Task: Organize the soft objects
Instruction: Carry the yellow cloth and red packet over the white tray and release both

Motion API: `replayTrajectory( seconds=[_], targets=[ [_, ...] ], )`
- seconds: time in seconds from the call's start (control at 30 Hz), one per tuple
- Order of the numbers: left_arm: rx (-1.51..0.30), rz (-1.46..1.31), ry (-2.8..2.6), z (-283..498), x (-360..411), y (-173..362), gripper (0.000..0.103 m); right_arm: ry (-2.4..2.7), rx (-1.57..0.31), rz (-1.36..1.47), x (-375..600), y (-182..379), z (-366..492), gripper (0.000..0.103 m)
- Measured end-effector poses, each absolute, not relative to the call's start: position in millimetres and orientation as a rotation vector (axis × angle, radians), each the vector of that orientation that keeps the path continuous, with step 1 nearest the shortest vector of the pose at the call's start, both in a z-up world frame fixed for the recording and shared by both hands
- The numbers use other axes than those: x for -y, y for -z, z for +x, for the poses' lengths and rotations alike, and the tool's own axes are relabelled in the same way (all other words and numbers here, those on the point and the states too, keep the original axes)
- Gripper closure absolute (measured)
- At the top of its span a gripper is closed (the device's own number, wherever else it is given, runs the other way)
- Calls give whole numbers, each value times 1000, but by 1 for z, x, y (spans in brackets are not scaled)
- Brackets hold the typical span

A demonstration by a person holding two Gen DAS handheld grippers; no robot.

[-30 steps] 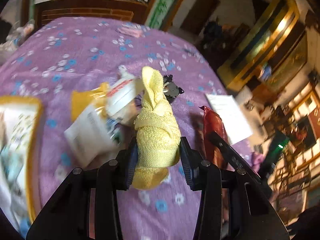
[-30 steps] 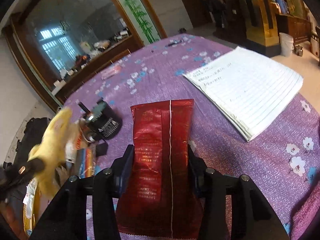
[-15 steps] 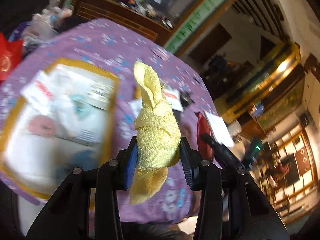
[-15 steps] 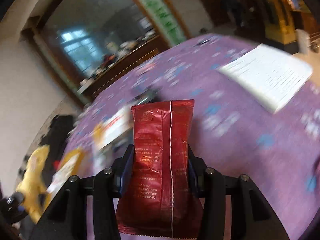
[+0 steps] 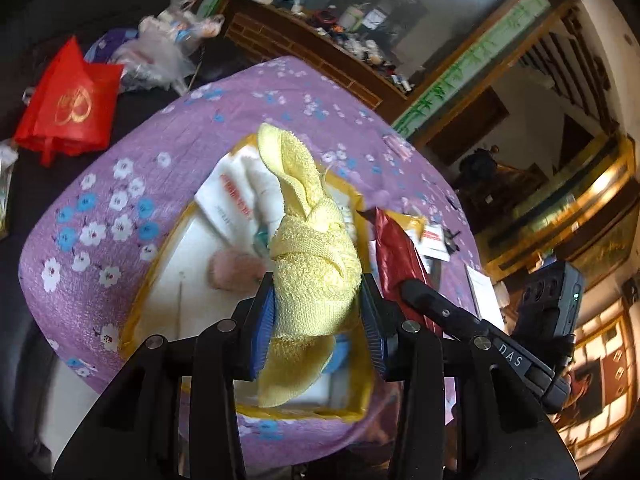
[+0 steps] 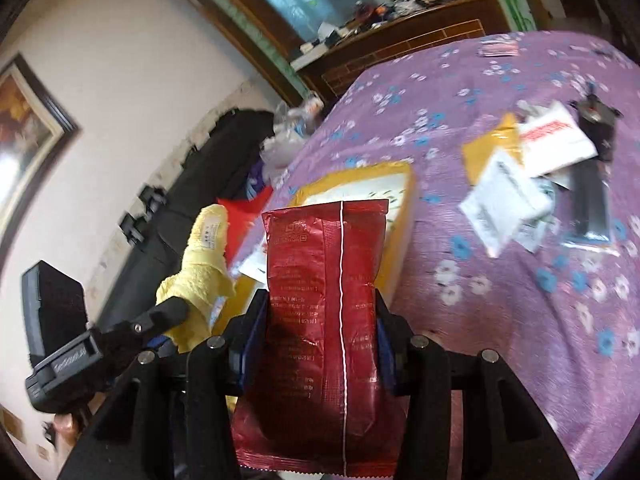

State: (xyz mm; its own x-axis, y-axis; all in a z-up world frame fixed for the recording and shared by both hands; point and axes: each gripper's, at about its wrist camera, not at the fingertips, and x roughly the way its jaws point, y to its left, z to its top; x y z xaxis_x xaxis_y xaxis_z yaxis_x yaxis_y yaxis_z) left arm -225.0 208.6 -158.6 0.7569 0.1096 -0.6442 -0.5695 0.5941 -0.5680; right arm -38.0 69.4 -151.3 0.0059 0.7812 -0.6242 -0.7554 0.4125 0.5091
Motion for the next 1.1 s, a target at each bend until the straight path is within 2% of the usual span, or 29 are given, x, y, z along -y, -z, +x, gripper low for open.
replayTrajectory(
  seconds=[0.27, 0.4, 0.47, 0.5, 0.53, 0.6, 0.73, 1.1],
  targets=[
    [-686, -826, -422, -221, -213, 183, 63, -1099, -1025, -65, -109, 172, -45, 55],
    [-675, -873, -407, -226, -223, 190, 61, -1094, -1006, -49, -104, 175, -55, 49],
    [-631, -949, -387, -232, -232, 192, 52, -1122, -996, -44, -106, 174, -57, 48],
    [-604, -979, -373, -236, -235, 191, 43, -1147, -977, -31, -105, 172, -58, 45],
    [-577, -999, -366, -239, -236, 189, 40, -1162, -962, -17, -102, 170, -59, 43],
    [-534, -994, -366, -247, -236, 180, 40, -1193, -933, 4, -100, 164, -61, 36],
    [-446, -929, -415, -258, -226, 155, 40, -1241, -933, 32, -90, 157, -55, 36],
    [-614, -747, -253, -179, -148, 143, 40, -1180, -941, 144, 4, 166, -2, 36]
  ],
)
